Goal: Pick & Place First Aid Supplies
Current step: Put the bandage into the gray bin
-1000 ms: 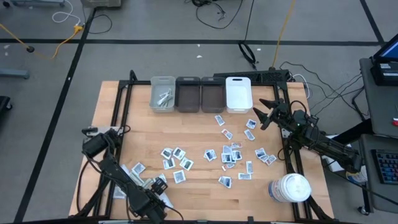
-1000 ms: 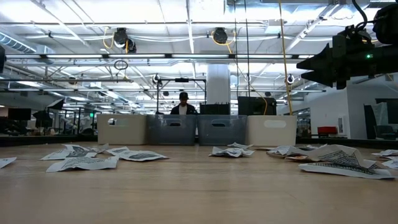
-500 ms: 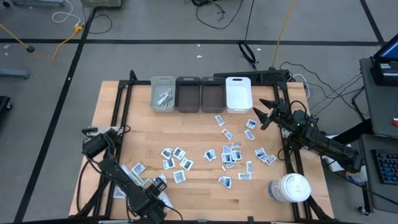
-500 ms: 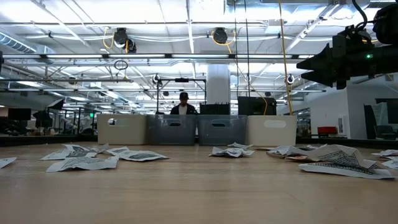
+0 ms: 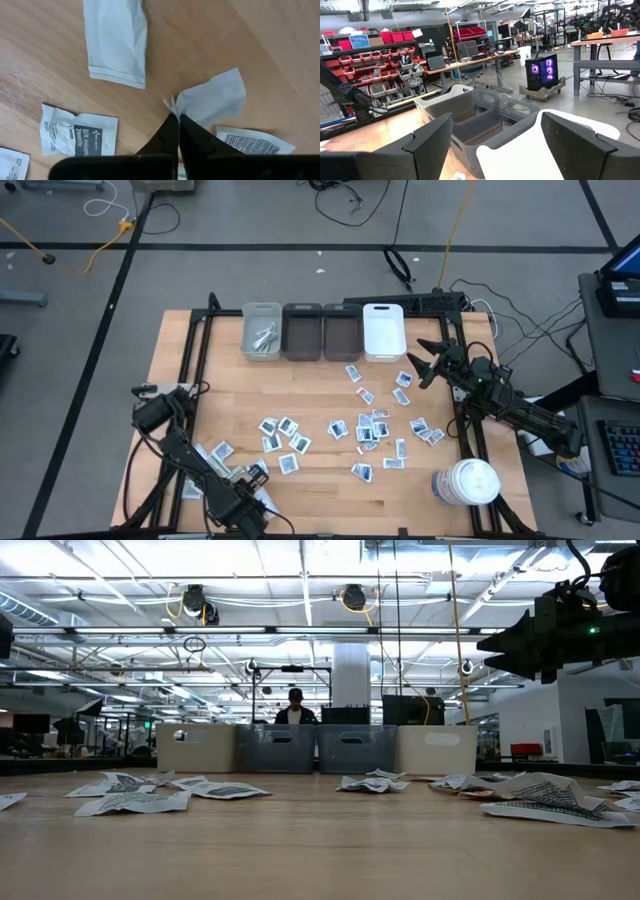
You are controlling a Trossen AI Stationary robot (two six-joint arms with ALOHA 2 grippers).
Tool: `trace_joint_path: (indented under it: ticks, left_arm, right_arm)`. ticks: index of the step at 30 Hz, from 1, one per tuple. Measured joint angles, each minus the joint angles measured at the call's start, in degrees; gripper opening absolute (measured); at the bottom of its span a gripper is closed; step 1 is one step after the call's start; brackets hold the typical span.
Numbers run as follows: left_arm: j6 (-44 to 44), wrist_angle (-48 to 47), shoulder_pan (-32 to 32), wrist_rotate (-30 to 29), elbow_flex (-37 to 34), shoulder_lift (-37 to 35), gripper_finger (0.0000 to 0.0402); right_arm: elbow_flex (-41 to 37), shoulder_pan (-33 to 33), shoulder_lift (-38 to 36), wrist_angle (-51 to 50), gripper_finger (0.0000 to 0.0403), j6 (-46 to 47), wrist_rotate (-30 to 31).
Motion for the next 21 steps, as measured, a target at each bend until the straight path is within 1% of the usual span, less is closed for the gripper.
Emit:
trace_joint_path:
  ticks: [2,7,11,15,18,21]
  left_arm:
    - [-0.3,-0.7,0.7,1.0,-0.1,-1.5,0.001]
    - [-1.1,-3.7,3.6,3.3,0.0,-9.4,0.0004]
    - [-1.0,-5.4,5.5,3.5,0.1,-16.2,0.001]
    - [-0.8,-6.3,6.9,3.6,0.1,-21.8,0.0004]
    - [-0.8,-6.2,7.5,3.6,0.1,-25.0,0.0009]
    - [-1.0,-6.3,7.4,3.6,0.1,-26.5,0.0005]
  right_arm:
    - [0.0,0.0,0.0,0.0,0.0297,0.0,0.0]
    - [0.0,0.0,0.0,0.0,0.0297,0.0,0.0]
    - [0.0,0.0,0.0,0.0,0.0297,0.0,0.0]
    - [0.0,0.0,0.0,0.0,0.0297,0.0,0.0]
    - [0.0,0.0,0.0,0.0,0.0297,0.0,0.0]
    - [0.0,0.0,0.0,0.0,0.0297,0.0,0.0]
